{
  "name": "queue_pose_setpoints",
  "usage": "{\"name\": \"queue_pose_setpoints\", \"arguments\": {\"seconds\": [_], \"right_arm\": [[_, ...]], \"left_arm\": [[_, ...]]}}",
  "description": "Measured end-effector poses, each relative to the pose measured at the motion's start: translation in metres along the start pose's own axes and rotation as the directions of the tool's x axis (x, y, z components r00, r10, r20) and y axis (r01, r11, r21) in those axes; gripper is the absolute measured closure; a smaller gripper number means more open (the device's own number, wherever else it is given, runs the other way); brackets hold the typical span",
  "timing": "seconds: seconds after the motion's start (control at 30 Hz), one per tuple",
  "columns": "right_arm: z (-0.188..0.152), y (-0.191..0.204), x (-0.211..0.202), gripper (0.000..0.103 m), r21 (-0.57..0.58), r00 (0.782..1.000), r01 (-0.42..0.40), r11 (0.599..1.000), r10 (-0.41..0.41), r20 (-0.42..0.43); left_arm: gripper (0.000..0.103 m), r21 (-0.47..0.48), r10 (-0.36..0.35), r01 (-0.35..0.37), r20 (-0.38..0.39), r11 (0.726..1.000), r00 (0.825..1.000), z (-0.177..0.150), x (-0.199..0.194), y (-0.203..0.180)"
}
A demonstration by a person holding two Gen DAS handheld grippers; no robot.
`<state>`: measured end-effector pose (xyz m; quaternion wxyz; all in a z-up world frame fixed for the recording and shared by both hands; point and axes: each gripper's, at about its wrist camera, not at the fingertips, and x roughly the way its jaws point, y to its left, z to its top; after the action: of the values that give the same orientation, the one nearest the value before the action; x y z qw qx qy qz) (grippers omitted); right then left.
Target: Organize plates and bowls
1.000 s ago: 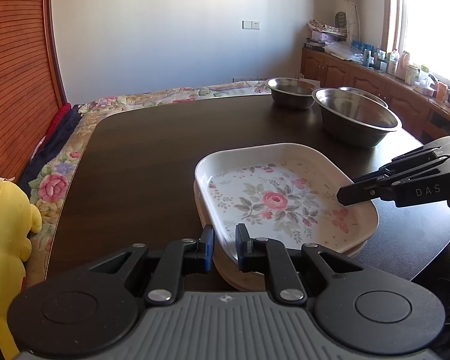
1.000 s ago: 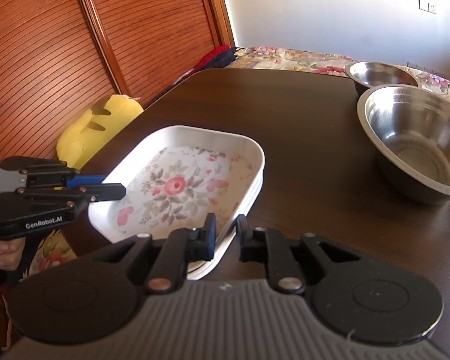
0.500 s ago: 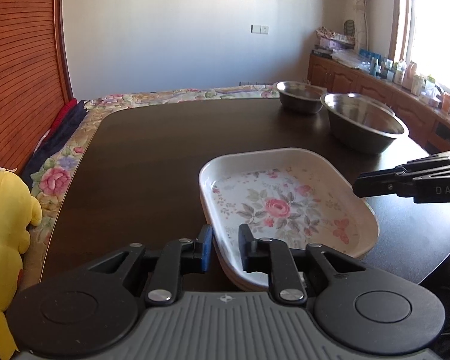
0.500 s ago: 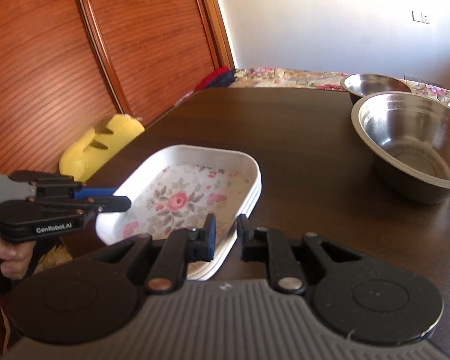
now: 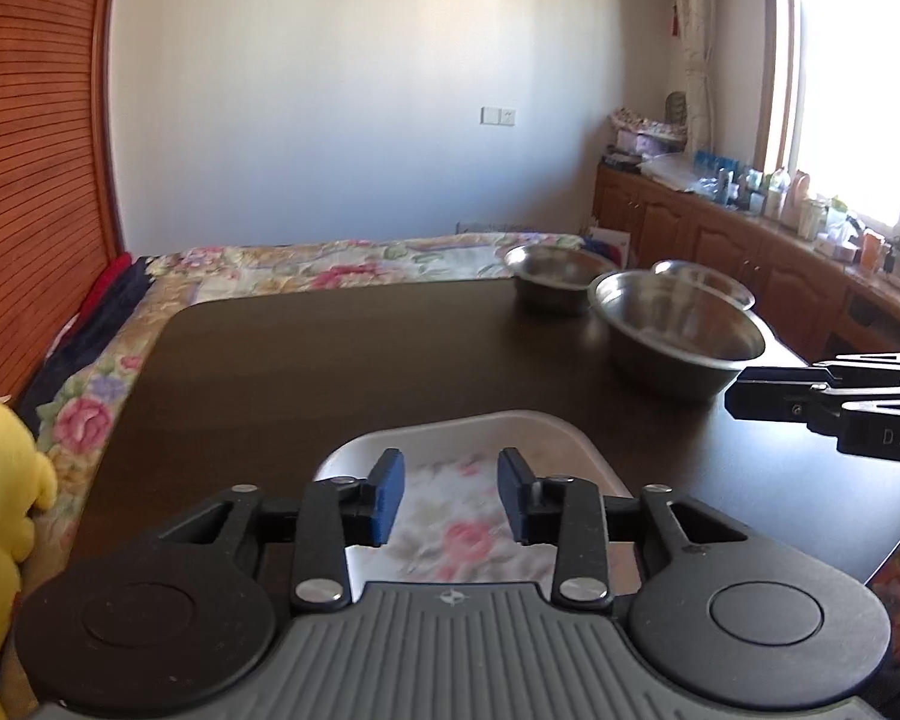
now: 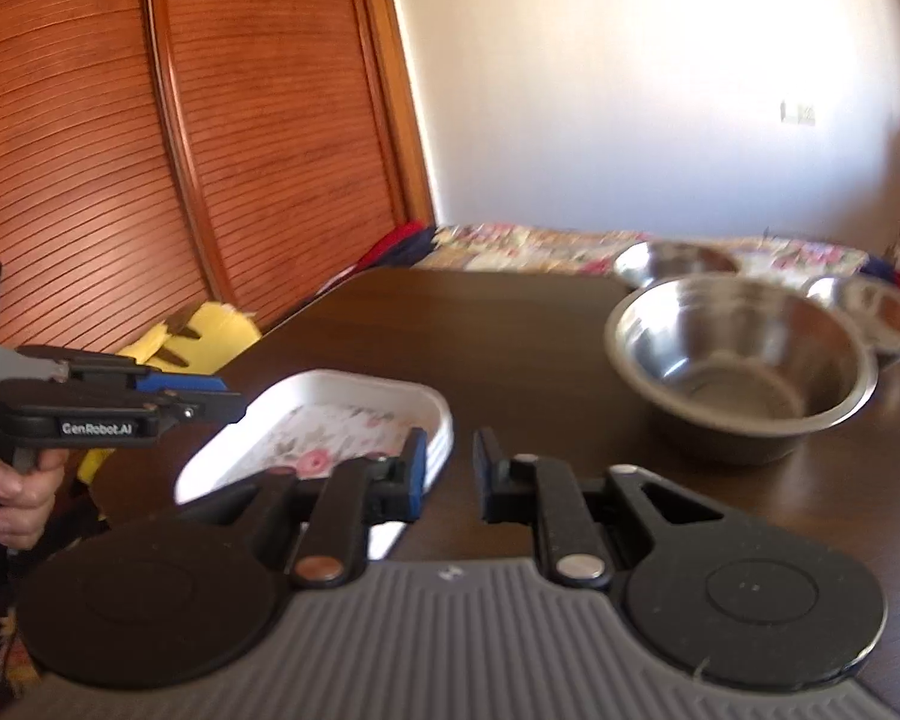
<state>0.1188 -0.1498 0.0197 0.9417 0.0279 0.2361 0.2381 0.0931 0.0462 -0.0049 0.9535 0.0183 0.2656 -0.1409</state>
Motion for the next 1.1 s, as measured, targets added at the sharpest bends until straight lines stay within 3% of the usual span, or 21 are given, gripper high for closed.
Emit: {"name": "queue_pose_setpoints", "arguments": {"seconds": [0.1, 0.23, 0.27, 0.43, 0.57, 0.67, 0.83, 1.0, 1.1], "right_arm": [[0.001, -0.011, -0.008, 0.075, 0.001, 0.999, 0.031, 1.0, -0.031, 0.036], [0.0, -0.029, -0.014, 0.048, 0.003, 0.992, 0.09, 0.996, -0.09, 0.09], [0.0, -0.034, -0.015, 0.045, 0.005, 0.989, 0.108, 0.994, -0.108, 0.103], [-0.002, -0.062, -0.018, 0.008, 0.011, 0.97, 0.175, 0.984, -0.175, 0.167], [-0.004, -0.085, -0.016, 0.0, -0.019, 0.95, 0.243, 0.97, -0.234, 0.207], [-0.003, -0.104, -0.012, 0.0, -0.015, 0.939, 0.278, 0.961, -0.268, 0.216], [0.0, -0.133, 0.002, 0.0, 0.002, 0.945, 0.272, 0.962, -0.268, 0.187], [0.004, -0.15, 0.017, 0.0, 0.032, 0.953, 0.255, 0.966, -0.257, 0.16], [0.002, -0.154, 0.024, 0.0, 0.035, 0.958, 0.244, 0.969, -0.247, 0.144]], "left_arm": [[0.051, 0.007, -0.017, 0.016, 0.017, 1.0, 1.0, 0.006, 0.01, -0.015], [0.045, 0.017, -0.036, 0.035, 0.047, 0.999, 0.998, 0.012, 0.024, -0.037], [0.039, 0.02, -0.044, 0.043, 0.054, 0.999, 0.998, 0.014, 0.027, -0.043], [0.021, 0.04, -0.057, 0.054, 0.087, 0.998, 0.995, 0.021, 0.046, -0.071], [0.011, 0.021, -0.077, 0.075, 0.099, 0.997, 0.992, 0.03, 0.065, -0.089], [0.006, 0.015, -0.077, 0.076, 0.105, 0.997, 0.991, 0.038, 0.078, -0.099], [0.006, 0.009, -0.058, 0.058, 0.101, 0.998, 0.993, 0.05, 0.098, -0.112], [0.012, -0.006, -0.044, 0.044, 0.079, 0.999, 0.996, 0.053, 0.114, -0.115], [0.022, -0.025, -0.035, 0.037, 0.059, 0.999, 0.998, 0.053, 0.122, -0.114]]}}
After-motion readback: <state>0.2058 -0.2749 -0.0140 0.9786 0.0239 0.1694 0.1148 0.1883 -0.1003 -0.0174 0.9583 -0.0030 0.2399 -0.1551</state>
